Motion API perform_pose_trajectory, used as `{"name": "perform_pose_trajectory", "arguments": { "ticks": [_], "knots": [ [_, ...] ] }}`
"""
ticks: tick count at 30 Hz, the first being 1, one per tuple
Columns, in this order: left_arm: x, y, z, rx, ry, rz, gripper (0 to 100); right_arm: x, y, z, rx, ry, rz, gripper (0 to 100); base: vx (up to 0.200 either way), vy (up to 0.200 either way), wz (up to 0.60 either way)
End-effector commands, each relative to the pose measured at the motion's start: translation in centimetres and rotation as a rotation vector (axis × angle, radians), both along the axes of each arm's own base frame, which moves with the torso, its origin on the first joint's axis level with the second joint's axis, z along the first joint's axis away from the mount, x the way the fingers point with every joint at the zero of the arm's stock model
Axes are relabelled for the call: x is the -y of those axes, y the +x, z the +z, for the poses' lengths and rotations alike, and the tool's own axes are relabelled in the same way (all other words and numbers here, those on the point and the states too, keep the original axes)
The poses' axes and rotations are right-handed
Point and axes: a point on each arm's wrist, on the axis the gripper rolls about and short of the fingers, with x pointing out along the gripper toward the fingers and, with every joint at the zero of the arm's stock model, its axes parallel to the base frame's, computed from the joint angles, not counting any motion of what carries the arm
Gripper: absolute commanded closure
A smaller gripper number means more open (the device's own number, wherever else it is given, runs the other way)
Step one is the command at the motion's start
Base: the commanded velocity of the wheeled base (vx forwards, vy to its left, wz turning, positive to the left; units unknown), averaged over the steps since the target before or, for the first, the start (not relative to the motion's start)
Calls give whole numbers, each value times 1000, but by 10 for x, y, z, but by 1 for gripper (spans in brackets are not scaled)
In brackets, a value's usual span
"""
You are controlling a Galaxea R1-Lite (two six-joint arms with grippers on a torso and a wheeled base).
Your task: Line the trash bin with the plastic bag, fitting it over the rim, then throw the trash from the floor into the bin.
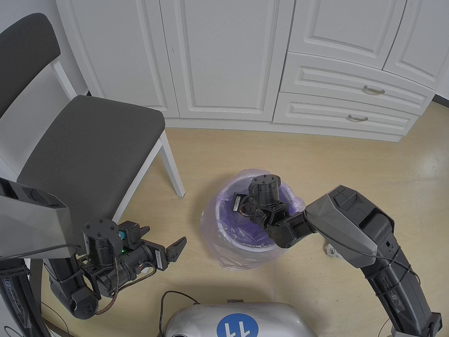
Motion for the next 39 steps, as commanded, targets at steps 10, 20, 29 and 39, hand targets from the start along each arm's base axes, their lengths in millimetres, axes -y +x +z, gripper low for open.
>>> {"name": "perform_pose_trajectory", "arguments": {
  "ticks": [10,20,29,39],
  "knots": [
    [0,-2,2,3,0,-3,0,20,-10,15,18,7,61,100,0,0,0],
    [-1,-6,12,35,-13,-7,0,69,-58,115,49,53,169,100,0,0,0],
    [-7,-25,49,172,-28,-34,0,140,-140,168,-57,-226,210,0,0,0,0],
    [-4,-61,97,344,-128,-121,0,226,-219,202,-14,-320,6,0,0,0,0]
  ]
}}
